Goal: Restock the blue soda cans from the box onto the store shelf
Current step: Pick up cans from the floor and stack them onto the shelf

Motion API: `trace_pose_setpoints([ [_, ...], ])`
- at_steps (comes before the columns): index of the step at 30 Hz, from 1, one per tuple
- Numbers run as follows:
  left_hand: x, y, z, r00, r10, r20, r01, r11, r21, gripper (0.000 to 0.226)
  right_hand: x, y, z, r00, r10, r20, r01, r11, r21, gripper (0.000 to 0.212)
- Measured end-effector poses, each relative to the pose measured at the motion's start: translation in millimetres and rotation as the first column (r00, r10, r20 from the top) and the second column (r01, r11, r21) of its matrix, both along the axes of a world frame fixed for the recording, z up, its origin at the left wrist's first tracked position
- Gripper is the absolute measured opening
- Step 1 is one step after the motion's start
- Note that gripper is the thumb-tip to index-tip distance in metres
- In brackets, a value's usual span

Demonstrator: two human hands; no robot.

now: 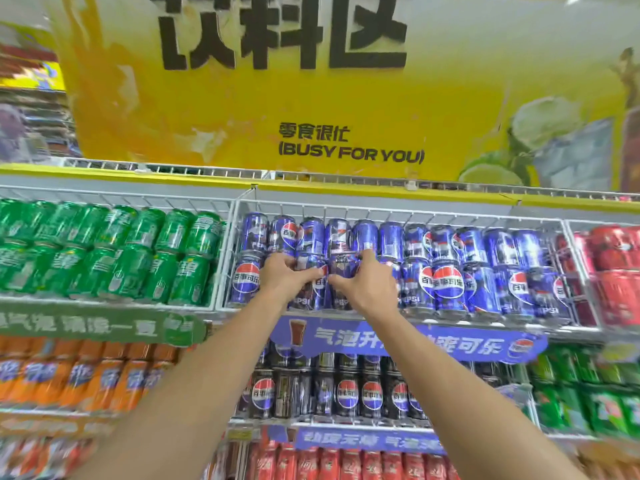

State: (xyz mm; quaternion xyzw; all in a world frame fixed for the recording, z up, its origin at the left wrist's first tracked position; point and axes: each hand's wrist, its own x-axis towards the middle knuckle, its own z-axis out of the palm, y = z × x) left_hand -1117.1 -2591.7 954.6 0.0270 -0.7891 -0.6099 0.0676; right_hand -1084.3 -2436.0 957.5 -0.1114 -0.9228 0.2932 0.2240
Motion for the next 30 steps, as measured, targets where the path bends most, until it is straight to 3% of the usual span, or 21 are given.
trace_pose_setpoints([
  [4, -7.3, 3.9, -6.1, 1.000, 0.006, 0.030, -0.006, 1.000, -0.009, 0.037, -5.0, -2.1, -9.9, 0.999, -0.033, 0.013, 0.032, 0.999, 0.031, 0.060],
  [10, -14.2, 4.8, -7.9, 0.998, -0.004, 0.069, 0.005, 1.000, -0.009, 0.046, -8.0, -4.7, -10.4, 0.995, -0.101, -0.005, 0.100, 0.984, 0.148, 0.048],
  [15, -17.3, 13.9, -4.4, 0.997, 0.040, 0.068, -0.043, 0.998, 0.049, 0.036, -14.7, -3.9, -11.8, 0.994, -0.105, 0.003, 0.102, 0.972, 0.210, 0.046],
  [21, -13.6, 20.0, -4.5, 0.997, 0.009, 0.083, -0.010, 1.000, 0.005, 0.026, -13.4, 0.4, -14.4, 0.997, -0.077, -0.021, 0.079, 0.962, 0.260, 0.046],
  [24, -8.6, 22.8, -0.3, 0.999, 0.004, 0.049, -0.001, 0.997, -0.071, 0.038, -11.6, 2.0, -16.4, 0.998, -0.051, -0.047, 0.064, 0.948, 0.312, 0.052],
  [30, -19.0, 19.2, -3.8, 0.998, -0.056, 0.042, 0.062, 0.988, -0.144, 0.033, -11.5, 8.9, -16.9, 0.999, -0.011, -0.042, 0.024, 0.953, 0.301, 0.043],
])
